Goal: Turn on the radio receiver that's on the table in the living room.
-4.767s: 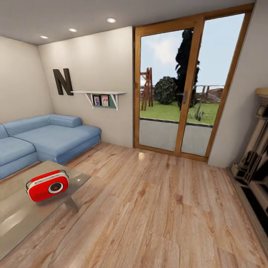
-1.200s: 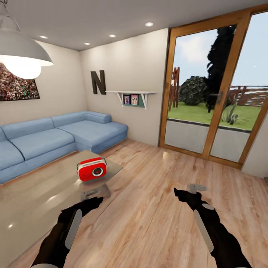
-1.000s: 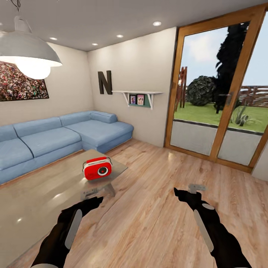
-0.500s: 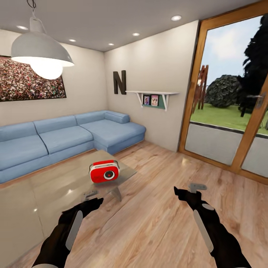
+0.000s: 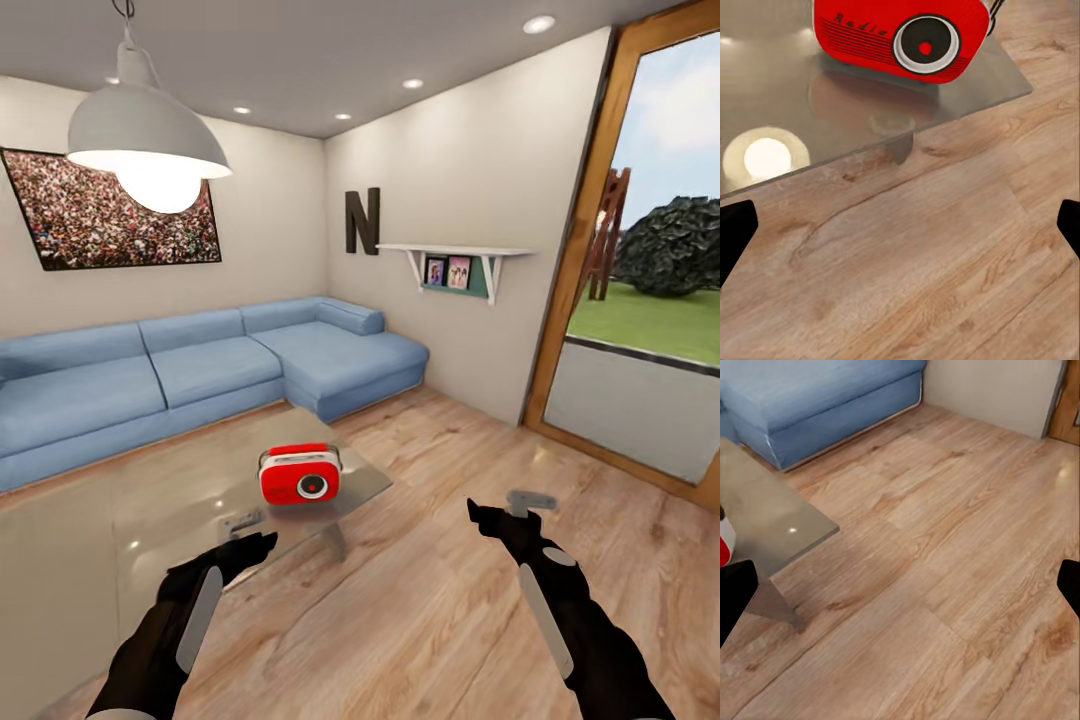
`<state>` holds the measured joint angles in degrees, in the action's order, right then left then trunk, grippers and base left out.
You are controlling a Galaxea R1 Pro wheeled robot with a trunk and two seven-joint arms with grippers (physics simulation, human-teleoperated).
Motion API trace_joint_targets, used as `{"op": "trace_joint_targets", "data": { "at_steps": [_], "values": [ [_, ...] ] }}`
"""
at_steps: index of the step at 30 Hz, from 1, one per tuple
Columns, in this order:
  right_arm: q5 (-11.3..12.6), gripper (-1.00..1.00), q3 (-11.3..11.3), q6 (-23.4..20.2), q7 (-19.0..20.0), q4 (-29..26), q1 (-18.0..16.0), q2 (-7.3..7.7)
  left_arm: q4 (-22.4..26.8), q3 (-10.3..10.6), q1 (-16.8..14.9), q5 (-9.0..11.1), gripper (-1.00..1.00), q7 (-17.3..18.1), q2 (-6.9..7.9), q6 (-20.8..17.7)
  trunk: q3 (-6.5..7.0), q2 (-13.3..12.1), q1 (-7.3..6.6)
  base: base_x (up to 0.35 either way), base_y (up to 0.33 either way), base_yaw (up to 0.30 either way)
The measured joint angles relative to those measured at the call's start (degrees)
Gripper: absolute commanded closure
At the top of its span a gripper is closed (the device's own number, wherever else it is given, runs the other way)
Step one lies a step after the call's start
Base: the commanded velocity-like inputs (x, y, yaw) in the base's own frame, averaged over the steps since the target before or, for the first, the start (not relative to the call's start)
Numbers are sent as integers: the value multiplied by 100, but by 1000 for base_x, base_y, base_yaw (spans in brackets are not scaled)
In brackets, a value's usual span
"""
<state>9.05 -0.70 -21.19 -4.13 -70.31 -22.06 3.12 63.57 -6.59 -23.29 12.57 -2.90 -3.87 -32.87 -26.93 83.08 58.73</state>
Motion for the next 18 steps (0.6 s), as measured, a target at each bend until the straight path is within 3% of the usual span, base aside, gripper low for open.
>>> {"op": "trace_joint_targets", "data": {
  "at_steps": [18],
  "values": [
    [0, -100, 0, 1, 0, 0, 0, -1, -5, -3, 0, 0, -100, 0, 0, 0, 0, 0, 0, 292, -185, 263]
  ]
}}
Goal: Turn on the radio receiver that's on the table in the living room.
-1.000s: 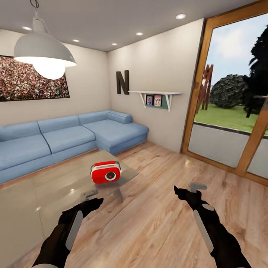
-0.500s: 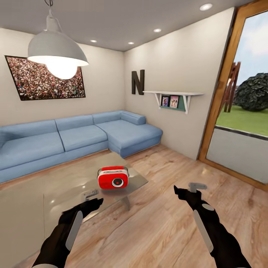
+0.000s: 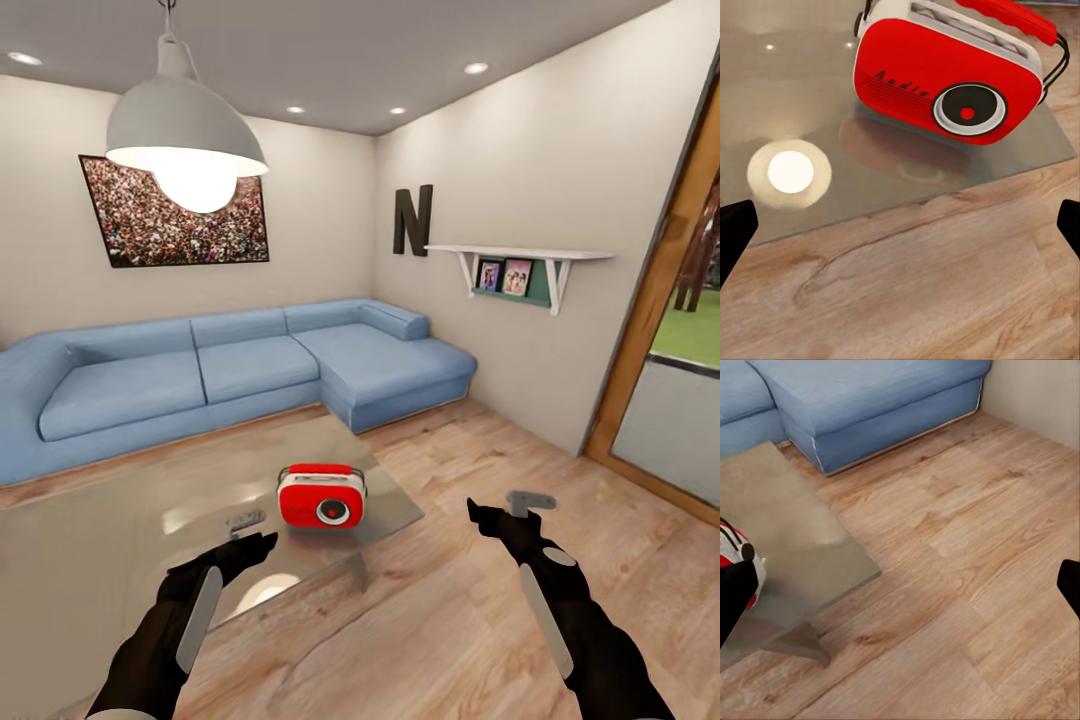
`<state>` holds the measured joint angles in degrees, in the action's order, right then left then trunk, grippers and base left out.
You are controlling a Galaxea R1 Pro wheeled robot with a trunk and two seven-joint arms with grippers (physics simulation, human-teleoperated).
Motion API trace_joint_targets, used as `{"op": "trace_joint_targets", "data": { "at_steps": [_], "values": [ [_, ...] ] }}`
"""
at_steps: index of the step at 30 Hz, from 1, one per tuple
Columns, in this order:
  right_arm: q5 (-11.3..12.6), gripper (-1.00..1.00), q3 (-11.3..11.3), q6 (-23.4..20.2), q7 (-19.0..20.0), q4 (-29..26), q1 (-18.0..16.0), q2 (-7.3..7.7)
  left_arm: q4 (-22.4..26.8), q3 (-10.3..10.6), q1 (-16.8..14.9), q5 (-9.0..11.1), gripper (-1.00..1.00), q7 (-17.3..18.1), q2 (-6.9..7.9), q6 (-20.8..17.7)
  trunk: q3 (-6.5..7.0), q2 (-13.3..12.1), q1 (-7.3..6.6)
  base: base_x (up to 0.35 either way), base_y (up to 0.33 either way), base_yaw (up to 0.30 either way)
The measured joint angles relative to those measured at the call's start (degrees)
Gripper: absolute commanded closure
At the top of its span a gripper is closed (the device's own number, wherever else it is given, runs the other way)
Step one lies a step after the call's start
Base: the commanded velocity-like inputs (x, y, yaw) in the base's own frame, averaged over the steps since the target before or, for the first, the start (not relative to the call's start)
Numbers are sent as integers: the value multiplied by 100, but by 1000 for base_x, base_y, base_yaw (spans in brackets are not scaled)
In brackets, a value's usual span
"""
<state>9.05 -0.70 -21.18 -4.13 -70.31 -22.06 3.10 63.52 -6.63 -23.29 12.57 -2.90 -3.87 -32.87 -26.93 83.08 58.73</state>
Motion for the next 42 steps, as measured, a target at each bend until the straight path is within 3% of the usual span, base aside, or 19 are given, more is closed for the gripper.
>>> {"op": "trace_joint_targets", "data": {
  "at_steps": [11, 42],
  "values": [
    [0, -100, 0, 0, 0, 0, 0, 0, 3, 3, 0, 10, -100, 9, 0, 186, 0, 0, 0, 23, -122, 263],
    [0, -100, -6, 0, 0, 0, 0, -1, 3, 3, 1, 8, -100, 0, 8, 193, 0, 0, 0, 16, -276, 263]
  ]
}}
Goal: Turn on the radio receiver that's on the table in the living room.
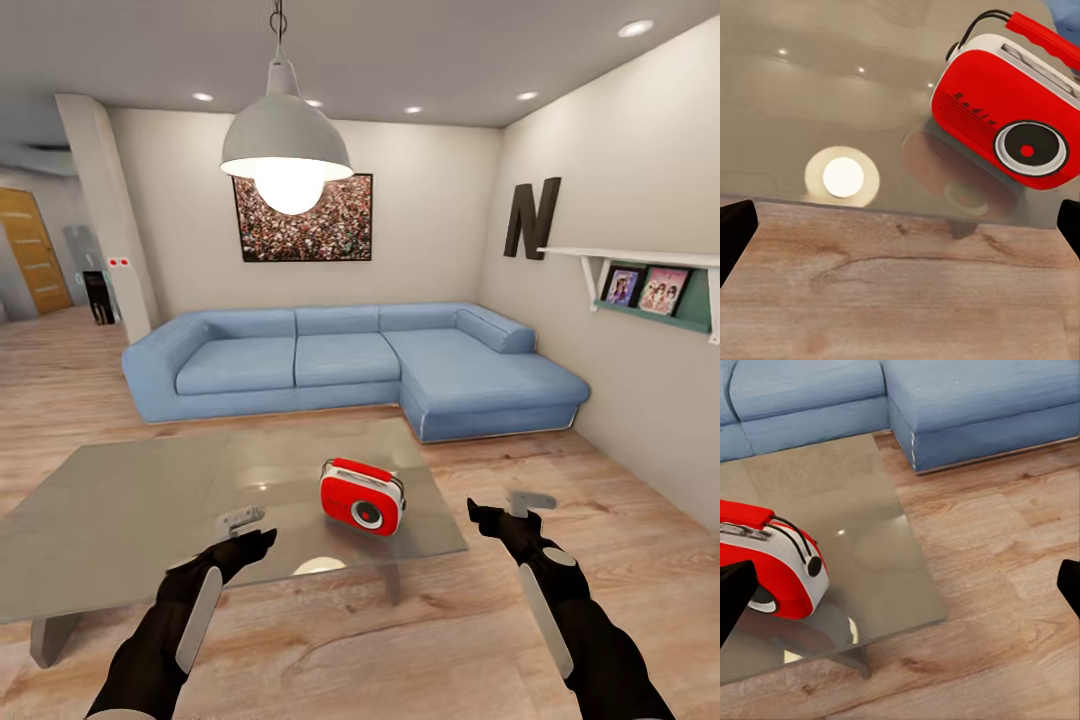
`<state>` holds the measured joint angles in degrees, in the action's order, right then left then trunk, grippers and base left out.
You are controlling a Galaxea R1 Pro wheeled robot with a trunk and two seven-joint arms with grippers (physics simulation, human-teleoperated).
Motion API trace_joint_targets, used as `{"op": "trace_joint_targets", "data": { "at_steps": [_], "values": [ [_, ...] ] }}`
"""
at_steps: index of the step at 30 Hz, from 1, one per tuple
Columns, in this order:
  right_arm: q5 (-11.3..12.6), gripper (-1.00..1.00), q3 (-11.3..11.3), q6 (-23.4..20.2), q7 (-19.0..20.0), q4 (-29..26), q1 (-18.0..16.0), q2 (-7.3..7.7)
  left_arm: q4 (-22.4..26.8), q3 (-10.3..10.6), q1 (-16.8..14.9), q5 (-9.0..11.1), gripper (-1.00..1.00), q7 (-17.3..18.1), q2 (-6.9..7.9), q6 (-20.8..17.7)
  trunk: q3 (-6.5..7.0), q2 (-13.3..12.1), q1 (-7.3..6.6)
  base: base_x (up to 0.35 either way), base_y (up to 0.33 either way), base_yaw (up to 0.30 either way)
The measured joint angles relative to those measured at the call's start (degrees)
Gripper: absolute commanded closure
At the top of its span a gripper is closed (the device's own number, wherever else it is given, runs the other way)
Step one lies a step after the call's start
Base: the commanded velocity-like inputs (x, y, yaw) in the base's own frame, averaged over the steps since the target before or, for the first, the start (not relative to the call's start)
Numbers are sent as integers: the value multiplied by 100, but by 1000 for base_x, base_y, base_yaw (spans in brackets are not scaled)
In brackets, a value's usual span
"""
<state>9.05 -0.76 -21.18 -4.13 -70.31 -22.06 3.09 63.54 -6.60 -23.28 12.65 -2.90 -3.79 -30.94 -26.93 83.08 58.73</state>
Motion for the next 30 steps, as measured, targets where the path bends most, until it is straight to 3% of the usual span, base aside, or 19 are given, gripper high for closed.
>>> {"op": "trace_joint_targets", "data": {
  "at_steps": [30],
  "values": [
    [0, -100, 2, 0, 0, 0, 0, 0, 0, 0, 6, 1, -100, 0, -8, 0, 0, 0, 0, 153, -291, 263]
  ]
}}
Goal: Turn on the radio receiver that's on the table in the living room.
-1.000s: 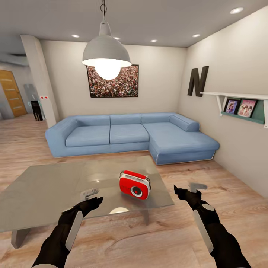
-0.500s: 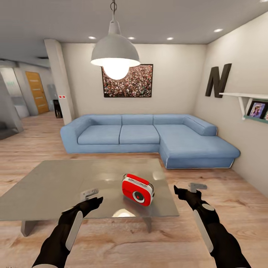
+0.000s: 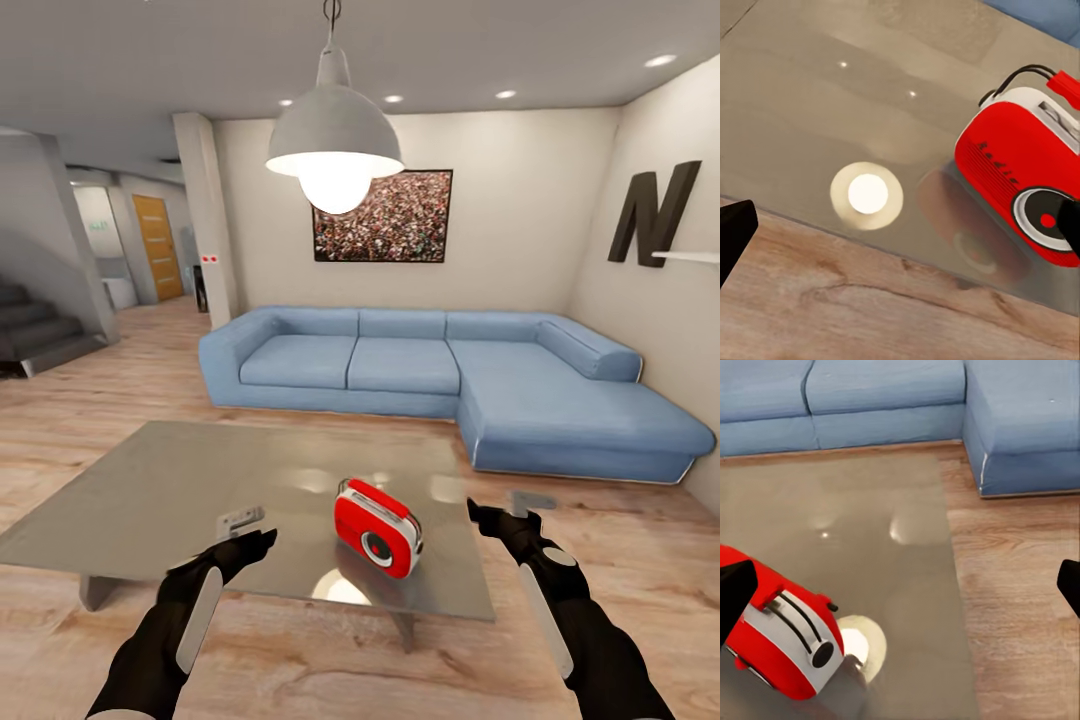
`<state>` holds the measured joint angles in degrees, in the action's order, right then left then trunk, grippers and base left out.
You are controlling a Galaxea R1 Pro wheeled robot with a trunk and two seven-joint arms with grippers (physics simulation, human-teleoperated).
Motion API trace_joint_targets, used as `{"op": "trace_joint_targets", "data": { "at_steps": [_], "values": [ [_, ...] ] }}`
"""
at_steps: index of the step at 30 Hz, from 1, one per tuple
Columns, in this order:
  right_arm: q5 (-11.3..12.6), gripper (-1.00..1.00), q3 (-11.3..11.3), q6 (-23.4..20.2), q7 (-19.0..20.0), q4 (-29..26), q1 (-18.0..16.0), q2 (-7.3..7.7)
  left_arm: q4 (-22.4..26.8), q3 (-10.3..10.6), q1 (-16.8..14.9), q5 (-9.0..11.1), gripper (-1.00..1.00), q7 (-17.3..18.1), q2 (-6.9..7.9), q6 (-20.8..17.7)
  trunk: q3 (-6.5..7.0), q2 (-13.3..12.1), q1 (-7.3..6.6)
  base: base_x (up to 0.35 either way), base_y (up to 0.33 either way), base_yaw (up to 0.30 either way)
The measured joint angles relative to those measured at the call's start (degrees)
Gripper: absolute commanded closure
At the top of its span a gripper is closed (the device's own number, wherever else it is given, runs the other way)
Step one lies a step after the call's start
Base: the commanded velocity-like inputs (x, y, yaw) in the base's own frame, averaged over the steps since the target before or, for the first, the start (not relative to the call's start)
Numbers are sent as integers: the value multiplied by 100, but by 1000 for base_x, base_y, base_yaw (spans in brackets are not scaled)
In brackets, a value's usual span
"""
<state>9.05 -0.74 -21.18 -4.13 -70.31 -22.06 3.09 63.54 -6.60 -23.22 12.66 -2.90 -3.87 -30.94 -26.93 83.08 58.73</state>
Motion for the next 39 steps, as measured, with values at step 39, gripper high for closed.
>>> {"op": "trace_joint_targets", "data": {
  "at_steps": [39],
  "values": [
    [9, -100, -5, 0, 2, 4, 0, 0, -2, -17, 2, -9, -100, 9, 24, 79, -17, 0, 0, 91, -101, 151]
  ]
}}
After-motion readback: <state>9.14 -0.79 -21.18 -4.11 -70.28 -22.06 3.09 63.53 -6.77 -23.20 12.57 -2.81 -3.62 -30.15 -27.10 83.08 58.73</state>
